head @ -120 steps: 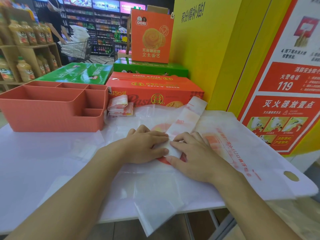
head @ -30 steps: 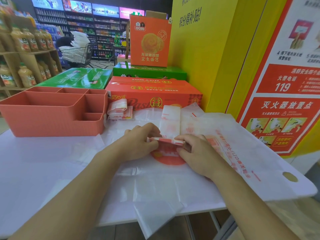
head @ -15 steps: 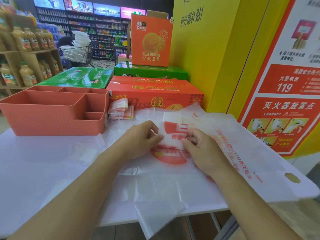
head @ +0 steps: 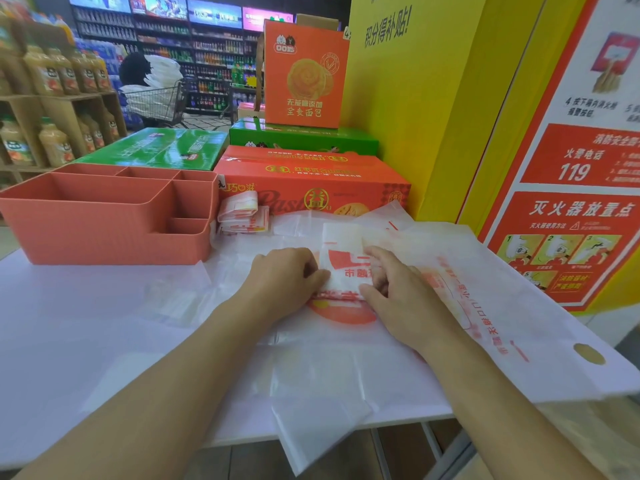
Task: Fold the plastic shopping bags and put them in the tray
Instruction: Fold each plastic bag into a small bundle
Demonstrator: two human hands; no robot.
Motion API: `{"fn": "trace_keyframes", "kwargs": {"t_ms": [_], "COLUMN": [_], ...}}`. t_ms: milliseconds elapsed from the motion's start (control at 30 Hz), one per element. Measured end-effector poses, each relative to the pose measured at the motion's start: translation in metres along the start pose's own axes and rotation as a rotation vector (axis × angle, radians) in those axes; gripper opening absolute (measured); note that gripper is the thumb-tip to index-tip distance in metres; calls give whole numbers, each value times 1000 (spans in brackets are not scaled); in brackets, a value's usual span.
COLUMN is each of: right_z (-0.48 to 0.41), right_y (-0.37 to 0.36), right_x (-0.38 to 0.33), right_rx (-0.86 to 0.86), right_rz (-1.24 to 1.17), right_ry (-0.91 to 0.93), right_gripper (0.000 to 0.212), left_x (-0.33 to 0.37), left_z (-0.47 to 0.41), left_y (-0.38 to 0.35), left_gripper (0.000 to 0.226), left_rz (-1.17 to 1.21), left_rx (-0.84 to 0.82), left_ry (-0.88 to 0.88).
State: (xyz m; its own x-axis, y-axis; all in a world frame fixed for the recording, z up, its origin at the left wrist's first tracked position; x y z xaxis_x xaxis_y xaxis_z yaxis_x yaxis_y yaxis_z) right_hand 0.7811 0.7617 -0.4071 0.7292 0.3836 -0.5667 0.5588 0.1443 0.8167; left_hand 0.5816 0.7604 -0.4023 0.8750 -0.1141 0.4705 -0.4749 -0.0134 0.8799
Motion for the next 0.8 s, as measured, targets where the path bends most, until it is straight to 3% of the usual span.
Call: {"fn": "trace_keyframes", "kwargs": {"t_ms": [100,267,633,800], "right_z": [-1,-1,6,15], "right_y": [-1,-1,-2,3], "right_x": [0,-4,-16,-25], "right_rx": [-39,-73,-257,-258], "right_rz": [125,194,284,258], "right_ry": [-40,-10,-80,-75], "right_gripper": [42,38,53,52], "left_x": [0,7,7,10], "left_z": [0,-3,0,9], "left_y": [-1,-5,-7,-2], "left_gripper": [21,25,43,54], "left_rz": [-20,-185,-211,-183], "left_rx": [8,-18,-213,-246], "left_ry": [-33,-151,-98,-110]}}
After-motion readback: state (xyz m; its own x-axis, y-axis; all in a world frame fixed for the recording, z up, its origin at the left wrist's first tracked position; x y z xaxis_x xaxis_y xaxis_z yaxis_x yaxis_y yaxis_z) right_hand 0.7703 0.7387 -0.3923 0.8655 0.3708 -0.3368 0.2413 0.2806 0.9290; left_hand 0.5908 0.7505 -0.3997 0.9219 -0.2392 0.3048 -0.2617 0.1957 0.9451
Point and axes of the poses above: each hand's wrist, its own z-axis away from the middle knuckle, its own y-axis out of the back of the hand, x = y × z, the point moved 3 cm from there along -z, towards the middle knuckle, and after that the axes turned 13 degrees about -x, right-handed, at the moved point
